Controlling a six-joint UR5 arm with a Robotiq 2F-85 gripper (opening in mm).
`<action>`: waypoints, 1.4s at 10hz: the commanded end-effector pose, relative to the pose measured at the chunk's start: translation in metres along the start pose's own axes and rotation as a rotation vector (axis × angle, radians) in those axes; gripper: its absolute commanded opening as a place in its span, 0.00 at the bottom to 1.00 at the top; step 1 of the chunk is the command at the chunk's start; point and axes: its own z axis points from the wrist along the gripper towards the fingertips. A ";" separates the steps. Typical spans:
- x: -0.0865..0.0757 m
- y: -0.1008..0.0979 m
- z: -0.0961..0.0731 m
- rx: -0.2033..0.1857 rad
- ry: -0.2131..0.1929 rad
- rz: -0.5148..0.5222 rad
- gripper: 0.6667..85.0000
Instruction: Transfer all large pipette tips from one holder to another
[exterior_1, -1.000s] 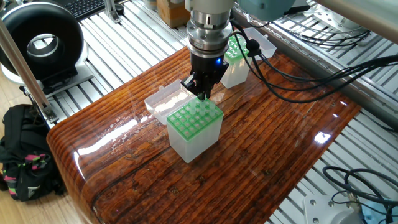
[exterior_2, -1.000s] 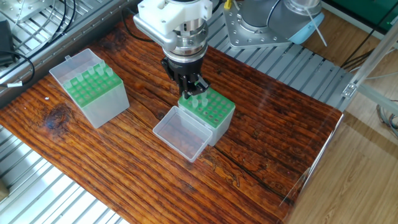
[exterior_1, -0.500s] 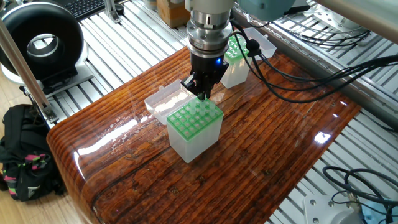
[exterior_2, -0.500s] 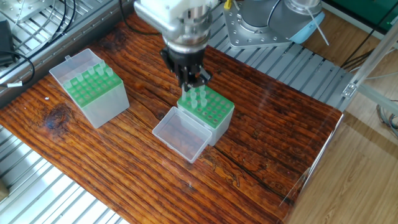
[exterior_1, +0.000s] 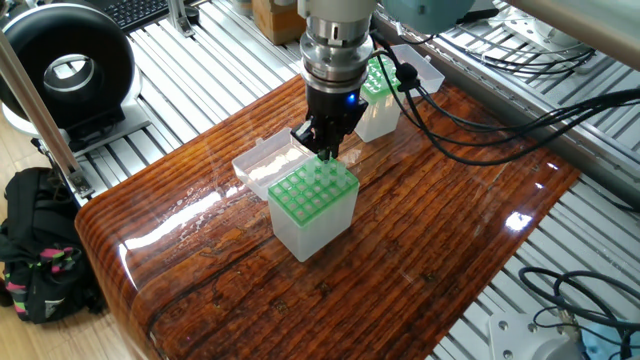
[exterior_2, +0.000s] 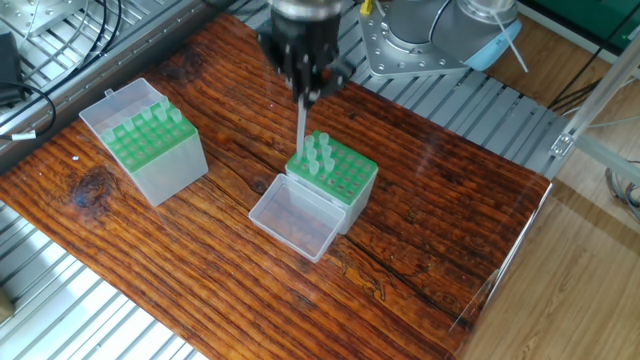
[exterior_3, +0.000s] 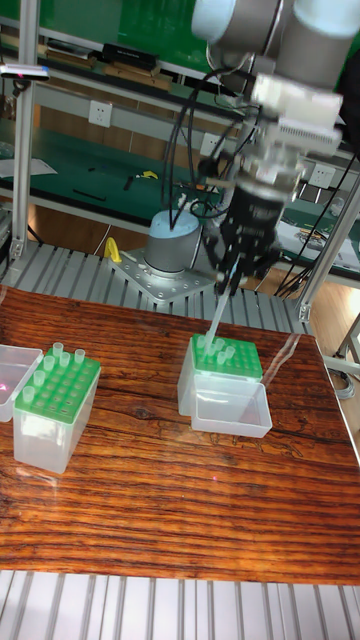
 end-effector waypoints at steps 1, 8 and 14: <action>0.019 0.001 -0.036 -0.032 0.008 -0.034 0.02; 0.013 -0.086 -0.077 0.048 -0.047 -0.270 0.01; 0.005 -0.104 -0.056 -0.020 -0.056 -0.273 0.03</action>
